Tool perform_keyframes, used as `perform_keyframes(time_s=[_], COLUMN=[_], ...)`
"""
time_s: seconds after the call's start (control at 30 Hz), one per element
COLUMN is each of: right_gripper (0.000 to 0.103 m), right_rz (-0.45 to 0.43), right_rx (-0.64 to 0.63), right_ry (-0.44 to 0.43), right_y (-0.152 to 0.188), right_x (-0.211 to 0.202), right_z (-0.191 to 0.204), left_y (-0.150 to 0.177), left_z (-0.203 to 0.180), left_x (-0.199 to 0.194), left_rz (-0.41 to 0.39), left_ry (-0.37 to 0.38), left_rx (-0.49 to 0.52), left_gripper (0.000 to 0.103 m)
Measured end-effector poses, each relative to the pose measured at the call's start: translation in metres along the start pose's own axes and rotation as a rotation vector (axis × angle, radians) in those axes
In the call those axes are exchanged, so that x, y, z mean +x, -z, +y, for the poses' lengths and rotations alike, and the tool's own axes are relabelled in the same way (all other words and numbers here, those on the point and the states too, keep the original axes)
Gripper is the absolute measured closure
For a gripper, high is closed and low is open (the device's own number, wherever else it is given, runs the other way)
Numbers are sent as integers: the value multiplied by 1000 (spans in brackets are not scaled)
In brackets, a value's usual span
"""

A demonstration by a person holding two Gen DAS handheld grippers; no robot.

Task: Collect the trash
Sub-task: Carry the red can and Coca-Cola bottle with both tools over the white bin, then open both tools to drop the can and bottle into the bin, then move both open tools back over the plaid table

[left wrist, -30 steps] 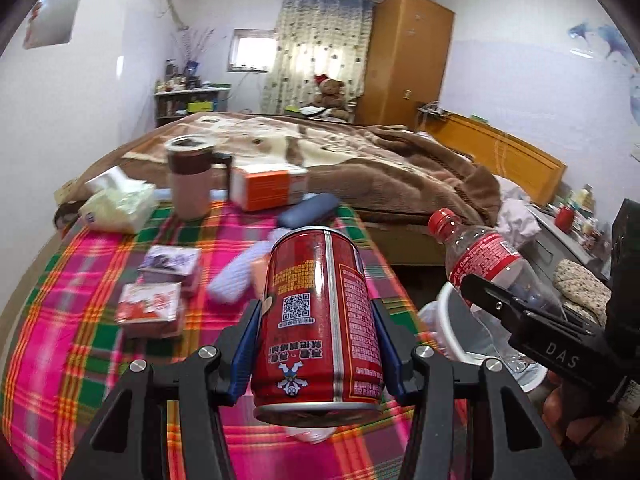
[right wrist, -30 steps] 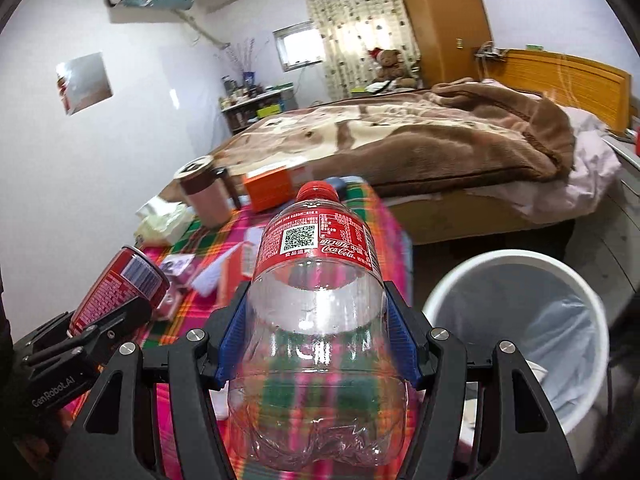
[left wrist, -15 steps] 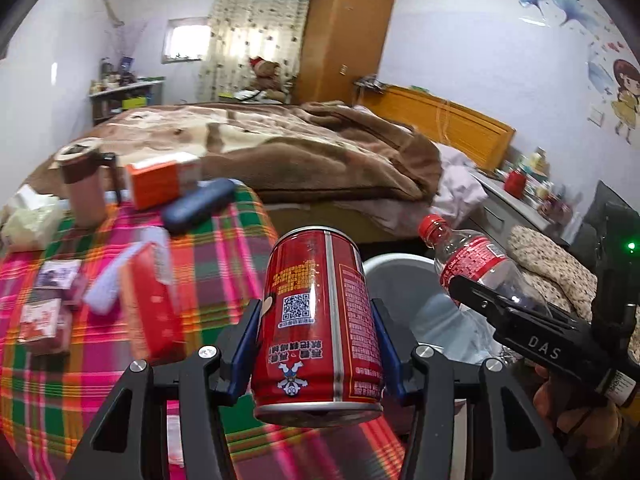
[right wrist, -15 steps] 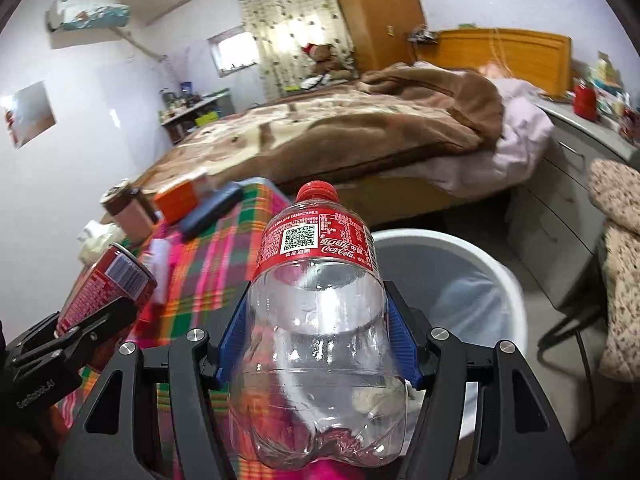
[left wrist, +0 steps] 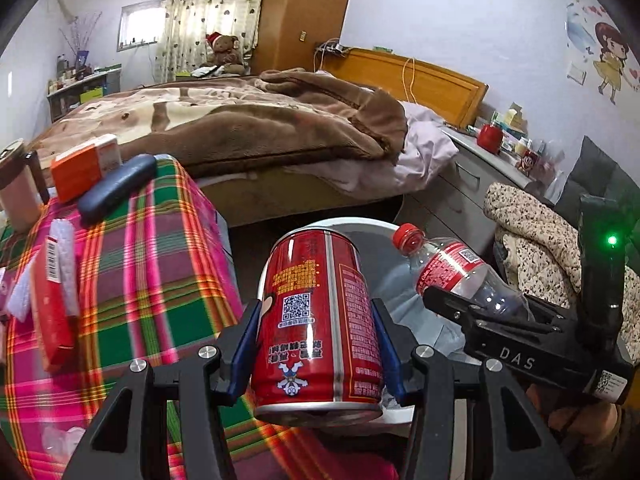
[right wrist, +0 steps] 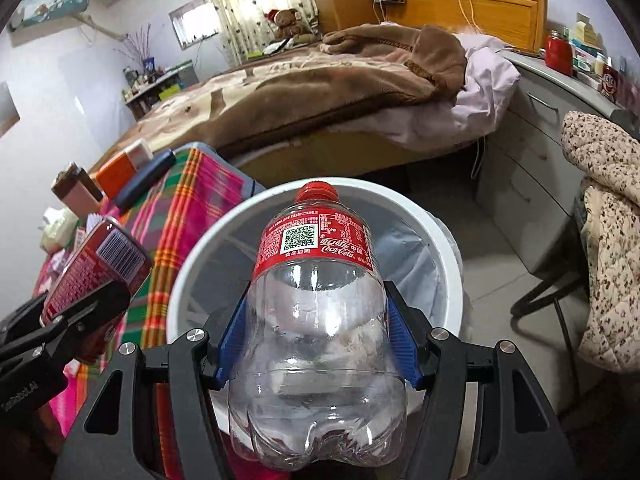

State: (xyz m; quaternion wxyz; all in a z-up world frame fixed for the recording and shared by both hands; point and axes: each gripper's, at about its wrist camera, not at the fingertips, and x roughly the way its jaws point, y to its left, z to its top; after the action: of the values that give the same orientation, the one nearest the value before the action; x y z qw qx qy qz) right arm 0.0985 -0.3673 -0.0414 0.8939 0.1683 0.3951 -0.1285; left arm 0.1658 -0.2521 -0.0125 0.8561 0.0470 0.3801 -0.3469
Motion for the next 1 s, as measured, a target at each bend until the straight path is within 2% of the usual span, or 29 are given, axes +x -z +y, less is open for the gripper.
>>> perform_keyframes(time_s=[0.4, 0.5, 0.53, 0.6, 1.0], right_gripper=[39, 37, 33, 30, 30], right_rz=[53, 50, 45, 36, -28], right_rx=[-10, -2, -2, -7, 1], right_ry=[24, 29, 32, 31, 18], right_y=[-1, -1, -1, -2, -4], right_x=[16, 16, 15, 13, -6], right_z=[-18, -21, -20, -20, -9], left_y=[-1, -2, -2, -3, 1], left_z=[0, 0, 0, 0, 8], left_x=[32, 29, 28, 26, -2], left_rz=[52, 38, 32, 29, -9], left_ry=[27, 16, 20, 29, -4], left_rx=[-36, -28, -27, -34, -35], left_gripper=[50, 43, 41, 40, 40])
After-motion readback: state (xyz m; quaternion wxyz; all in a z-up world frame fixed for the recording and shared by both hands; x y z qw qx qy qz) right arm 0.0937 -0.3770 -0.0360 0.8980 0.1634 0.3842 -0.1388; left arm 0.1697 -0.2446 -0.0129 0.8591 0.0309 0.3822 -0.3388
